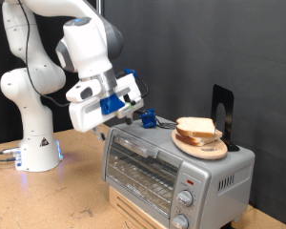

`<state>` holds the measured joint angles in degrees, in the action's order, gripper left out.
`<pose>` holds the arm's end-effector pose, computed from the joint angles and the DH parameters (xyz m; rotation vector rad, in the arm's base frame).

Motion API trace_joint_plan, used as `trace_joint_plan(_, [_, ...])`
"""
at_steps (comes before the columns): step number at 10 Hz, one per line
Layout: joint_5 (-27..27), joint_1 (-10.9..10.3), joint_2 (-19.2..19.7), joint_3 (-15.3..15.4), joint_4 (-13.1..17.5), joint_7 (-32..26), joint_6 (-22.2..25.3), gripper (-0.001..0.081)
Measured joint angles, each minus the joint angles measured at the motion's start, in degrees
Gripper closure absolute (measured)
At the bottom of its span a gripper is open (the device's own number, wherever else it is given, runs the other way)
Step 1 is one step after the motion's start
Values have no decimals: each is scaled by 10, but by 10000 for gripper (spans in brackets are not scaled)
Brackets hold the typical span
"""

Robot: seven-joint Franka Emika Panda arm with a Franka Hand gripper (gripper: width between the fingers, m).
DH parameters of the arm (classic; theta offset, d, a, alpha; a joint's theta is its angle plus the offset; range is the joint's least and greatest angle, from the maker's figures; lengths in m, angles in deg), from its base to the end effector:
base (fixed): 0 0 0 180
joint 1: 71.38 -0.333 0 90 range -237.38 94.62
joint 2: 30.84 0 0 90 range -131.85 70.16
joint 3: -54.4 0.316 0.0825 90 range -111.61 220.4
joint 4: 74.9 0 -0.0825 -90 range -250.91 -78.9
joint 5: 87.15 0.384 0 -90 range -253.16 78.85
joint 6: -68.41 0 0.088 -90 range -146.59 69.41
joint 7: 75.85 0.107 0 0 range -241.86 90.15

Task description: Make a piece of toast with the oven

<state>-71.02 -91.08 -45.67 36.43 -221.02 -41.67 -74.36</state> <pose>0.4496 0.0132 0.3750 -2.6189 1.0665 -0.1219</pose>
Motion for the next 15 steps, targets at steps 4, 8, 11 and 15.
trace_joint_plan(4, [34,0,39,-8,-17,-64,-56,-3])
trace_joint_plan(8, [53,4,44,-37,-16,-115,-56,-3])
trace_joint_plan(11, [54,5,39,-60,-14,-140,-43,-3])
trace_joint_plan(15, [54,18,61,-70,8,-99,-40,-3])
